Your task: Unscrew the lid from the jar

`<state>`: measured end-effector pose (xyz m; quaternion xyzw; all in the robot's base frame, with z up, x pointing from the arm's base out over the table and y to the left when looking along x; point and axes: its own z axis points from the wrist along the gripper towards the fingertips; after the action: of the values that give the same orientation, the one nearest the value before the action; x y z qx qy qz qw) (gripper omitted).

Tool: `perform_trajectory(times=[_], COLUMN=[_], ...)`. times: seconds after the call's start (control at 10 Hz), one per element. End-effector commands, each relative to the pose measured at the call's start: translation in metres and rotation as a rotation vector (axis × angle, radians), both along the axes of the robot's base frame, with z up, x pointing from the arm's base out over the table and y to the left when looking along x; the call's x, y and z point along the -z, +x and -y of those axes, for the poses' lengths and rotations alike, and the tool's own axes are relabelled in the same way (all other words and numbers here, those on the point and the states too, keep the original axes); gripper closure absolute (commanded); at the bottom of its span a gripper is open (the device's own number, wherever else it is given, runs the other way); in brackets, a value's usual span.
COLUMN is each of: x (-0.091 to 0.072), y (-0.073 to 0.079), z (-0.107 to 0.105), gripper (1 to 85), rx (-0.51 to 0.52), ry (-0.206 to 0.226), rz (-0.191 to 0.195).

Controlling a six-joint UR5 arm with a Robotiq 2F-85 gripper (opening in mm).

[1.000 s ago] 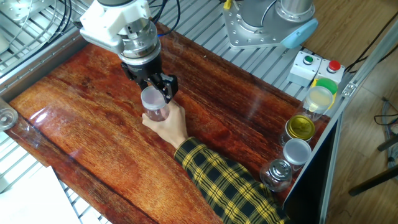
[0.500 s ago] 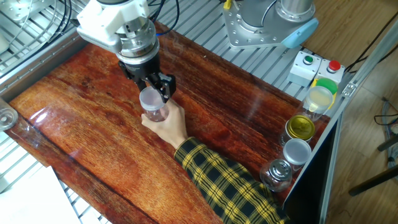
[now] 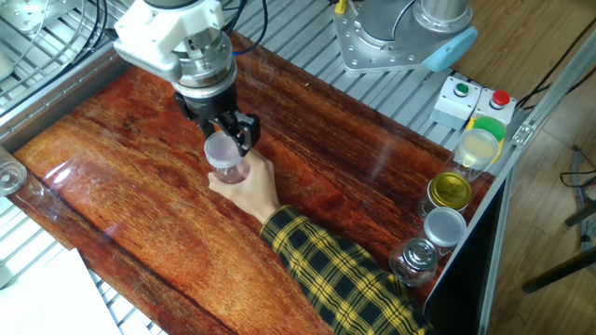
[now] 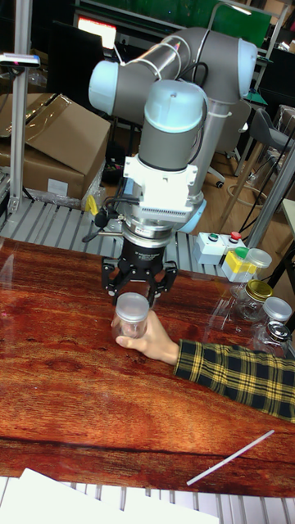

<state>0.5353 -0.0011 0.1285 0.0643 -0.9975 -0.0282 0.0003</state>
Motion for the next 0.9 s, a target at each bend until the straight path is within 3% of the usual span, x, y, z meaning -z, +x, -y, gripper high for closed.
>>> perform_trajectory(times=[0.0,0.2,0.3,0.5,0.6,0.8], x=[-0.006,-0.009,-0.009,-0.006,-0.004,-0.005], y=[0.017,0.02,0.025,0.026,0.026,0.023], z=[-0.015,-0.02,-0.018,-0.011,-0.002,0.0], gripper=[50.0,50.0,49.7,48.7,48.7,48.7], rx=[-0.074,-0.263,-0.377,-0.517,-0.587,-0.687], ry=[0.009,0.026,0.021,0.012,-0.022,-0.047], rz=[0.051,0.089,0.124,0.158,0.162,0.158])
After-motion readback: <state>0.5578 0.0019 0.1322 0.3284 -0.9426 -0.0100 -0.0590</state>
